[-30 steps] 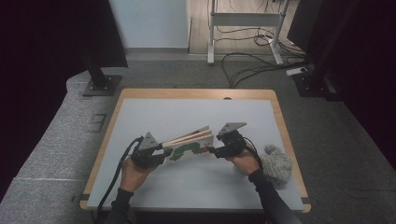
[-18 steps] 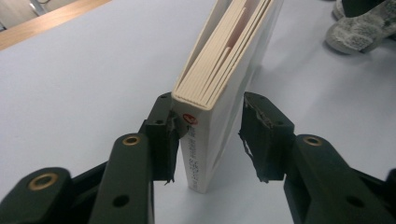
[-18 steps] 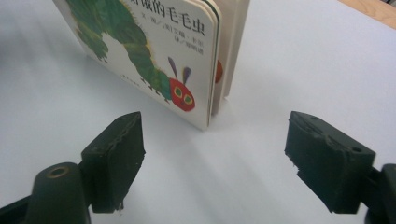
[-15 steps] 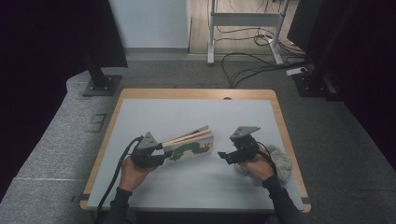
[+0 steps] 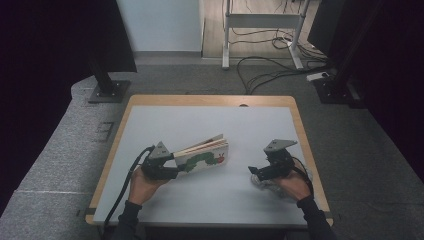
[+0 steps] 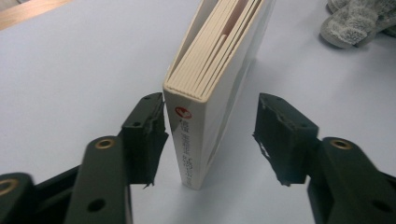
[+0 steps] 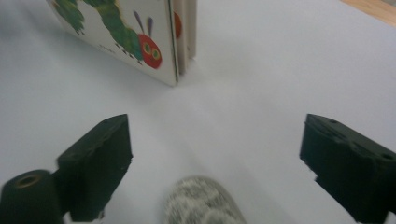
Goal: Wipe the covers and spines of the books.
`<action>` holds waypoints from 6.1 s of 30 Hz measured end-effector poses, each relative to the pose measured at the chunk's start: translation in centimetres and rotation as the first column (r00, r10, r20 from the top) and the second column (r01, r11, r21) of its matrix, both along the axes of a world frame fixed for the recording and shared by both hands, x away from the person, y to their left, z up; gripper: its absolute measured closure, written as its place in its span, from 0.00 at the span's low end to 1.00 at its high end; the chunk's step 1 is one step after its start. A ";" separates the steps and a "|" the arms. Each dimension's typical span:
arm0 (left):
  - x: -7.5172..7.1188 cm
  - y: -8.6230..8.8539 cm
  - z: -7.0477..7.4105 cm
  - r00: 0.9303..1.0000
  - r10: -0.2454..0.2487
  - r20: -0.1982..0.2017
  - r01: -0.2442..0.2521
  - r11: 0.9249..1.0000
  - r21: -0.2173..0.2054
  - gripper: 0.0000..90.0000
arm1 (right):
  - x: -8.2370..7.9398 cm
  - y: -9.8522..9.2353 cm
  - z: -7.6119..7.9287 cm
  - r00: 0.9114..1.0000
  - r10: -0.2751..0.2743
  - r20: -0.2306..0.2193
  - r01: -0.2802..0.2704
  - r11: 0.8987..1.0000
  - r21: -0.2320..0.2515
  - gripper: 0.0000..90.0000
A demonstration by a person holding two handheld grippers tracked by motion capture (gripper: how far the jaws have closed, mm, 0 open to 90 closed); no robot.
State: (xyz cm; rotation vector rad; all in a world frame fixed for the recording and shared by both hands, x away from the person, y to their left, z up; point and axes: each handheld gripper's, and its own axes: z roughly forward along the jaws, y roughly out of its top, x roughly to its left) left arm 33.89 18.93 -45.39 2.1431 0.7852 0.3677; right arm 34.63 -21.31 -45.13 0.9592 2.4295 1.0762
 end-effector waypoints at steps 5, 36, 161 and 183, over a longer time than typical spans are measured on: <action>0.1 0.0 -0.1 1.000 0.008 -0.004 -0.008 1.000 0.000 0.41 | -0.7 -1.6 -0.1 0.999 -0.035 0.000 0.035 0.999 -0.018 0.00; 0.2 0.4 -0.6 1.000 0.028 -0.012 -0.028 1.000 0.006 0.30 | -2.7 -8.4 -5.7 0.971 -0.192 -0.144 0.182 0.980 -0.077 0.58; 0.1 0.9 -0.1 1.000 0.021 0.013 -0.021 1.000 -0.001 0.43 | 5.8 9.4 -1.5 0.992 0.124 0.035 -0.127 0.987 0.103 0.15; -3.0 2.1 -1.4 0.995 -0.038 -0.096 0.037 0.999 -0.012 0.18 | 6.5 10.1 -1.1 0.983 0.171 0.073 -0.179 0.976 0.122 0.38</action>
